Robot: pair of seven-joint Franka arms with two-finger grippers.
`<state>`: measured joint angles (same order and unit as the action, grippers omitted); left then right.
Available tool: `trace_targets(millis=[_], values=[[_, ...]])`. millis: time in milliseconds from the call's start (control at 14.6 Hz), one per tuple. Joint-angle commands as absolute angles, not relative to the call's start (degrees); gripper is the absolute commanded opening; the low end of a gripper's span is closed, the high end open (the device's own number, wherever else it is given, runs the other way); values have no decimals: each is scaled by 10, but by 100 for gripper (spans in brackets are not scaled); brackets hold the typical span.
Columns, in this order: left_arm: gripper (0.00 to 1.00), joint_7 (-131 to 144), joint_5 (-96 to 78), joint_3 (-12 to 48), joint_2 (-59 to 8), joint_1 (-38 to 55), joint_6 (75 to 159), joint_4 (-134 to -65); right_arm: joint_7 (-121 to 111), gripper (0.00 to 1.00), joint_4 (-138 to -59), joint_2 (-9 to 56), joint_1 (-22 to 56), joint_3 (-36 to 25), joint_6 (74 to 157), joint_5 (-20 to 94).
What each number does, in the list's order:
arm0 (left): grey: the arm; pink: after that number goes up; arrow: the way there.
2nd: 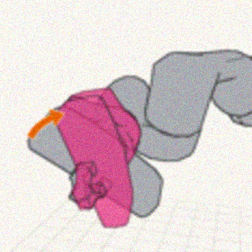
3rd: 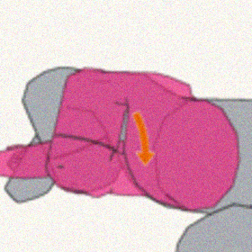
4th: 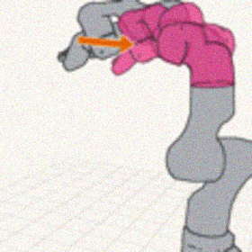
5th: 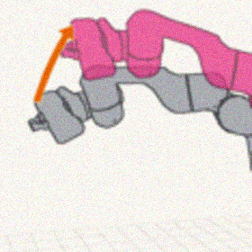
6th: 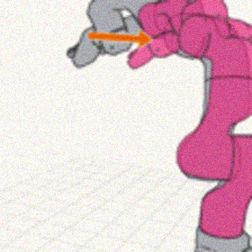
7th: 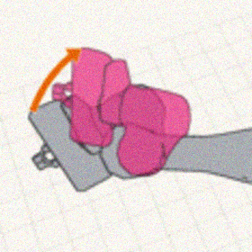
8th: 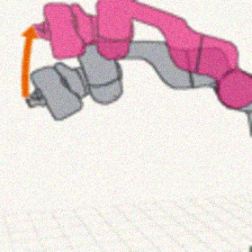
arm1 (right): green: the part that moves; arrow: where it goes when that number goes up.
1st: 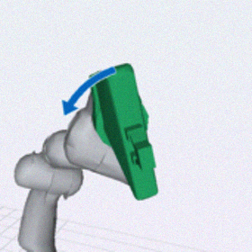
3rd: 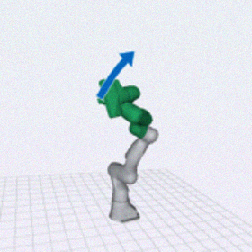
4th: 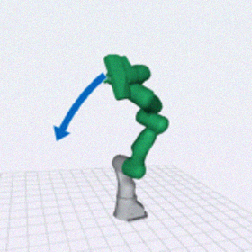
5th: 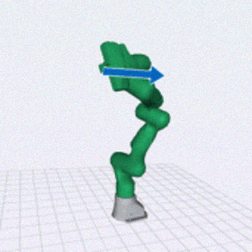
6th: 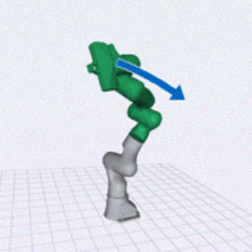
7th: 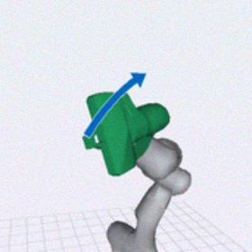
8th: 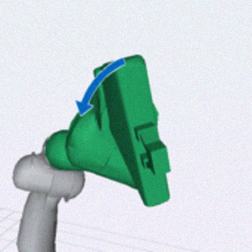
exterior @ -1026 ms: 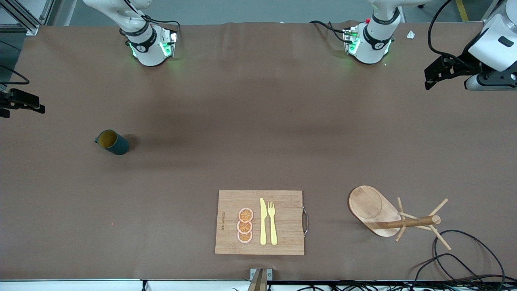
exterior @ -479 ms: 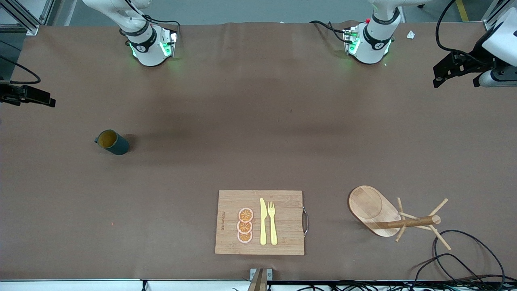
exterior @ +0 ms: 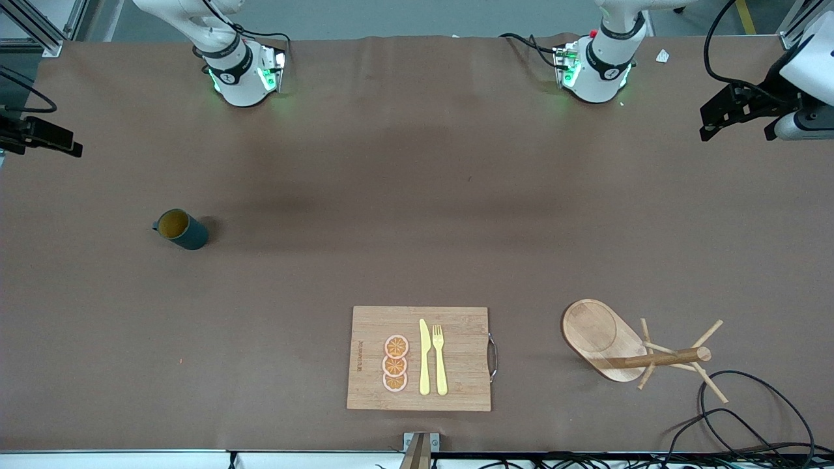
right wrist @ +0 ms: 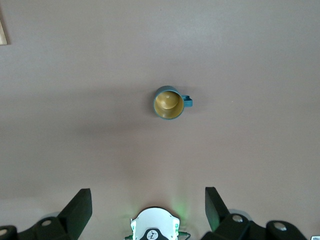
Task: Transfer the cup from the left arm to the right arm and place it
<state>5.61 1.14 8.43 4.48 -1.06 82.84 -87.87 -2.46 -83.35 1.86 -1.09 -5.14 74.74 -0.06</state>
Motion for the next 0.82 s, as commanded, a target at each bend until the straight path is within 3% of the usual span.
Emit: trace_targets(millis=[0,547,752], values=[[100,44,11,83,46,-12,818,-870,-13,100,-861,-18,-12,-50,759,-2],[100,47,4,83,42,-11,817,-870,-14,100,-889,-47,-20,-51,773,-3],[100,46,1,83,43,-11,804,-867,-14,100,-946,-90,-20,-50,810,-4]])
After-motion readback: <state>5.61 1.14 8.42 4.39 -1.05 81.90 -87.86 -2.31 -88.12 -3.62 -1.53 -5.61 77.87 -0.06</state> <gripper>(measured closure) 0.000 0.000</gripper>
